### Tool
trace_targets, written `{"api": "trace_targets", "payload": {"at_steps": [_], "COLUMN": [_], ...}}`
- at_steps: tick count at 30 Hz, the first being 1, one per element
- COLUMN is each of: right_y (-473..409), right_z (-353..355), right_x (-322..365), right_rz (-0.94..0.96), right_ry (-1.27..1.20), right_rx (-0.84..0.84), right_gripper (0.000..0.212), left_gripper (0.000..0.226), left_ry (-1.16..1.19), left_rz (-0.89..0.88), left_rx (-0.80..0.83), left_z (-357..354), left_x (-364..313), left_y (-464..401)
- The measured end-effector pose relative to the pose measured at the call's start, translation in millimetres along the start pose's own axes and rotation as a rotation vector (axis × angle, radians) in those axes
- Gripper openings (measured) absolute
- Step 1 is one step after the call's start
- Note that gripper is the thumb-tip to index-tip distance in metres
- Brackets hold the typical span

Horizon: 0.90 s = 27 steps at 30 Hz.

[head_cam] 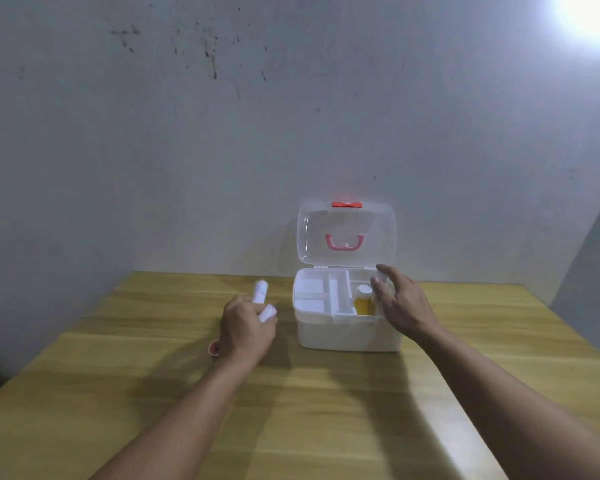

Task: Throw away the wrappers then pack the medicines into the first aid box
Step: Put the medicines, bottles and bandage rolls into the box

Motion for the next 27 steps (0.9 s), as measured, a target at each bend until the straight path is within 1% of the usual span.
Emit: {"api": "trace_targets", "payload": {"at_steps": [2, 4, 5, 8, 13, 16, 18, 19, 20, 24, 27], "right_y": [0.6, 1.0, 1.2, 0.0, -2.5, -2.3, -2.8, -2.8, -3.0, -3.8, -3.7], "right_z": [-0.4, -1.2, -1.6, -2.8, -2.3, -1.5, -2.1, -2.5, -2.6, -0.9, -1.1], "right_x": [-0.4, -0.4, -0.6, -2.1, -3.8, -3.6, -3.6, -3.8, -4.0, -4.2, -5.1], "right_rz": [-0.005, -0.005, -0.005, 0.004, 0.018, 0.022, 0.024, 0.024, 0.023, 0.029, 0.027], "right_ry": [-0.005, -0.006, -0.004, 0.008, 0.015, 0.025, 0.032, 0.035, 0.036, 0.035, 0.030], "right_rx": [0.005, 0.007, 0.006, 0.001, -0.017, -0.034, -0.038, -0.038, -0.038, -0.045, -0.046], "right_gripper": [0.045, 0.046, 0.046, 0.047, 0.047, 0.047, 0.048, 0.048, 0.049, 0.049, 0.049], "left_gripper": [0.009, 0.011, 0.014, 0.023, 0.030, 0.044, 0.060, 0.064, 0.063, 0.039, 0.035], "left_ry": [0.114, 0.169, 0.179, 0.163, 0.053, -0.039, -0.054, -0.054, -0.044, 0.025, 0.042], "left_rz": [-0.030, -0.077, -0.097, -0.155, -0.218, -0.239, -0.235, -0.236, -0.240, -0.253, -0.289], "left_rx": [-0.053, -0.054, -0.029, 0.069, 0.142, 0.202, 0.248, 0.260, 0.257, 0.187, 0.175], "left_z": [11.4, 10.7, 6.2, -16.4, -52.5, -71.7, -80.9, -83.7, -84.5, -75.1, -68.7], "left_x": [-18.3, -38.4, -48.0, -71.4, -90.4, -93.5, -92.5, -92.1, -92.3, -96.7, -103.8], "left_y": [-8.2, -19.6, -26.0, -42.1, -56.8, -59.7, -58.6, -57.3, -56.3, -50.2, -38.6]}}
Point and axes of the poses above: each hand's wrist, its own y-axis away from the middle knuckle, its own z-axis out of the back of the hand, x = y × z, the point moved 10 cm from there along -y, towards the middle knuckle, and after that the axes turned 5 degrees about z, right-handed, at the moved point
